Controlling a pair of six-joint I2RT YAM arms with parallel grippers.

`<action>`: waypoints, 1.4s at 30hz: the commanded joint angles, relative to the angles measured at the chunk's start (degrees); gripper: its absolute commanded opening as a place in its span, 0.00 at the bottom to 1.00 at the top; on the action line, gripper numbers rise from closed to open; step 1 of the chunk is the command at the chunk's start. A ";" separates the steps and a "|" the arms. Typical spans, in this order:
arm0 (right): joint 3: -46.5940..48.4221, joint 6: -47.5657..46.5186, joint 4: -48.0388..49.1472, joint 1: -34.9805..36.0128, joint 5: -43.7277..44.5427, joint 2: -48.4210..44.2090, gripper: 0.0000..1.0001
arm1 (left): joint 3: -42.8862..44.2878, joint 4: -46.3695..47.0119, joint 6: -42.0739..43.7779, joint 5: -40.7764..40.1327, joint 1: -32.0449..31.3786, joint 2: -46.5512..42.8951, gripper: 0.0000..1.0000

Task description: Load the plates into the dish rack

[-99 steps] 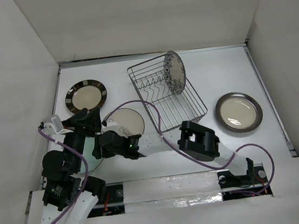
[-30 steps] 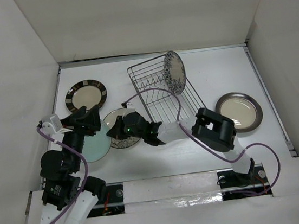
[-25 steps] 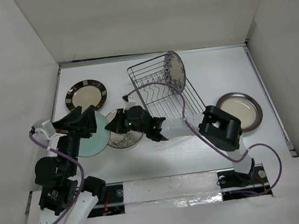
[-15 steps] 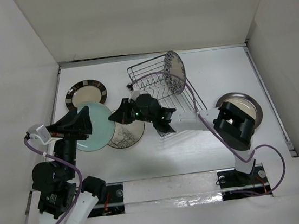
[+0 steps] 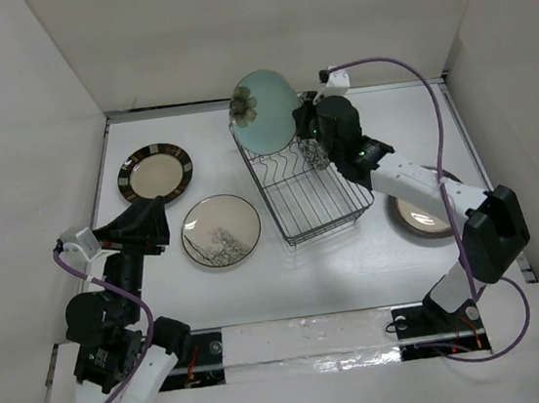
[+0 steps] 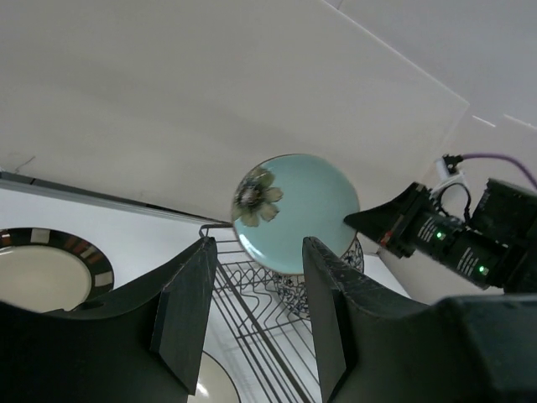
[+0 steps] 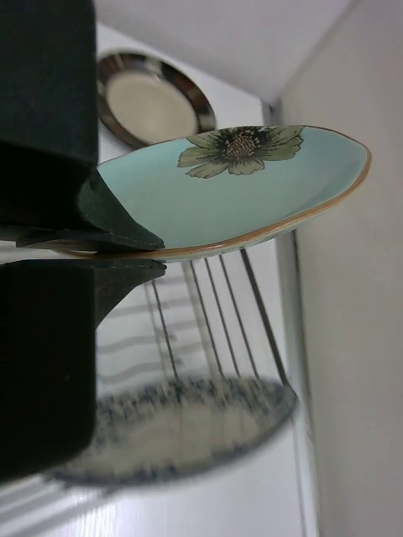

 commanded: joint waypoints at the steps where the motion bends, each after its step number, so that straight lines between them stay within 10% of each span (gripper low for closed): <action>1: 6.73 -9.16 4.30 -0.40 9.81 -4.38 0.00 | -0.05 3.12 0.51 1.62 0.21 0.31 0.42; 15: 10.34 -31.93 3.41 -1.90 27.13 -2.63 0.00 | -0.40 3.12 0.95 1.89 0.21 1.54 0.42; 42: 7.36 -34.75 1.39 -2.26 27.58 5.54 0.00 | -0.40 2.59 1.30 2.50 0.21 3.65 0.42</action>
